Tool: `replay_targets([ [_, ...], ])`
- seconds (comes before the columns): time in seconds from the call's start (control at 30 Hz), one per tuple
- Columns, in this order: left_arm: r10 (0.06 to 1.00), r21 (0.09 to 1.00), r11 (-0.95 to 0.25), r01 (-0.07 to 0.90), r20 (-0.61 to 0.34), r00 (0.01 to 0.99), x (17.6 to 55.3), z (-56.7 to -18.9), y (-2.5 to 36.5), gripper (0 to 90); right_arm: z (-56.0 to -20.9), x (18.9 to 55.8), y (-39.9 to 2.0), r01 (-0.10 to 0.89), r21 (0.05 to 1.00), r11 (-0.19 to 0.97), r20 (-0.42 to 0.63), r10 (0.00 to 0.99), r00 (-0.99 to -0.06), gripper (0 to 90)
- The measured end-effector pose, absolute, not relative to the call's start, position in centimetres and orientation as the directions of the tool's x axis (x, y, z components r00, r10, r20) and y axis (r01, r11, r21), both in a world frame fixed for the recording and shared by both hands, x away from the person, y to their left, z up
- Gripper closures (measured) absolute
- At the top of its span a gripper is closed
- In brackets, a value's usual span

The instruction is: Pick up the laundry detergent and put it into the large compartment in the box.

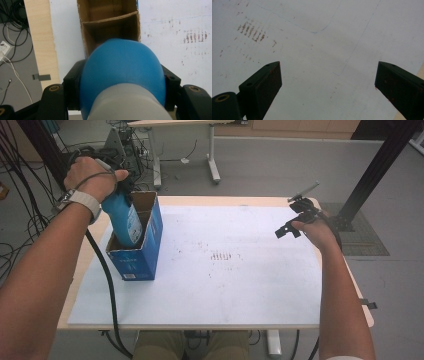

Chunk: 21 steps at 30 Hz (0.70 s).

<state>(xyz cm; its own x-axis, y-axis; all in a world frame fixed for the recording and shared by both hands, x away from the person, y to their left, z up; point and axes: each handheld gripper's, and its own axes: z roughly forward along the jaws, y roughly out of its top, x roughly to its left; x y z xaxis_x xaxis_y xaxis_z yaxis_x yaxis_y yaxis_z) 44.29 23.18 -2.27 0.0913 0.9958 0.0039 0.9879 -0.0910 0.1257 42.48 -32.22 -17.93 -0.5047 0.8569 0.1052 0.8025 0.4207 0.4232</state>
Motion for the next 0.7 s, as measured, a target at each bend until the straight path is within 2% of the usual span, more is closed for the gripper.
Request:
replay_targets([
  [0.7, 0.993, 0.123, -0.117, 0.986, 0.017, 0.115, 44.7, -5.5, 22.7, 37.5, -17.9, 42.5, -32.1, 0.803, 0.418, 0.424, 0.100, 0.857, -0.505, 7.1],
])
